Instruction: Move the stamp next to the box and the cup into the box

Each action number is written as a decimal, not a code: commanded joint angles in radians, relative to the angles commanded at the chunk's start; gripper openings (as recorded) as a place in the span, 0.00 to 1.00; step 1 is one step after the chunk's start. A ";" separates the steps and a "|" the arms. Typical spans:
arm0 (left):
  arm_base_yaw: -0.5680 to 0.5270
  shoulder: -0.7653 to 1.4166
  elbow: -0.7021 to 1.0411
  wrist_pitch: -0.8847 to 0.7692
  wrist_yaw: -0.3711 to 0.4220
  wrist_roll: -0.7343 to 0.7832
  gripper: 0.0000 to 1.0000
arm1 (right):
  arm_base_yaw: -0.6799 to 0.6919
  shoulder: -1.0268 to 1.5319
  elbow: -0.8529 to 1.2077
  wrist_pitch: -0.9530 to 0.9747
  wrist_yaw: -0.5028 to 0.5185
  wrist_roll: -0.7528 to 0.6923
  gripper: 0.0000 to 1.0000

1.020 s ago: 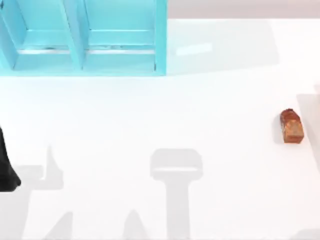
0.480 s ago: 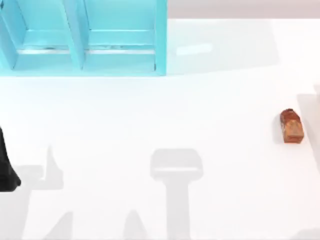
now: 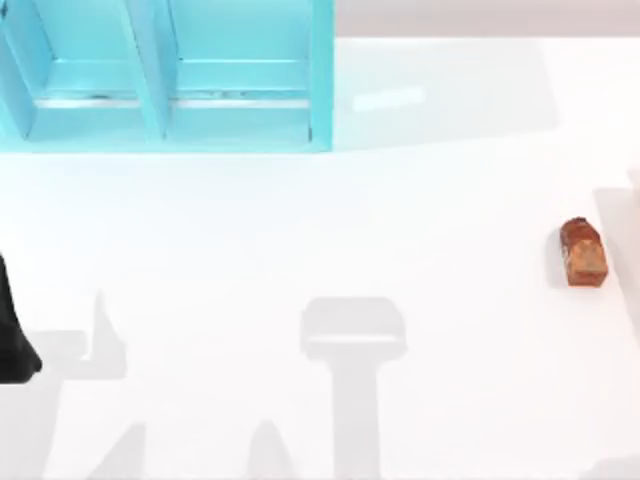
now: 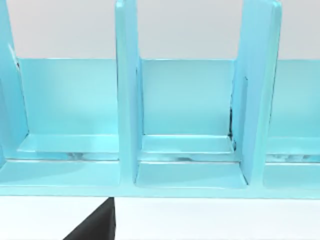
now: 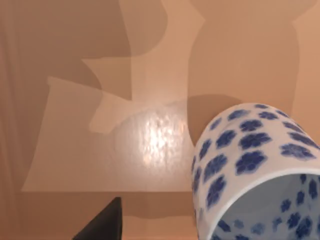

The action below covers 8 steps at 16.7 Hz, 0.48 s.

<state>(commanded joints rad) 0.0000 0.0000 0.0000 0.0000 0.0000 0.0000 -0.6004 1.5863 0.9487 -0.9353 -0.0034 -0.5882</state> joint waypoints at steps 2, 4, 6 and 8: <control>0.000 0.000 0.000 0.000 0.000 0.000 1.00 | 0.000 -0.001 0.000 0.000 0.000 0.000 1.00; 0.000 0.000 0.000 0.000 0.000 0.000 1.00 | -0.001 -0.001 0.015 -0.016 -0.001 -0.001 1.00; 0.000 0.000 0.000 0.000 0.000 0.000 1.00 | -0.004 -0.011 0.066 -0.072 -0.001 -0.001 1.00; 0.000 0.000 0.000 0.000 0.000 0.000 1.00 | -0.006 -0.026 0.136 -0.160 0.000 -0.002 1.00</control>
<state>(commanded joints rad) 0.0000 0.0000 0.0000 0.0000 0.0000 0.0000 -0.6069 1.5605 1.0844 -1.0951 -0.0038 -0.5905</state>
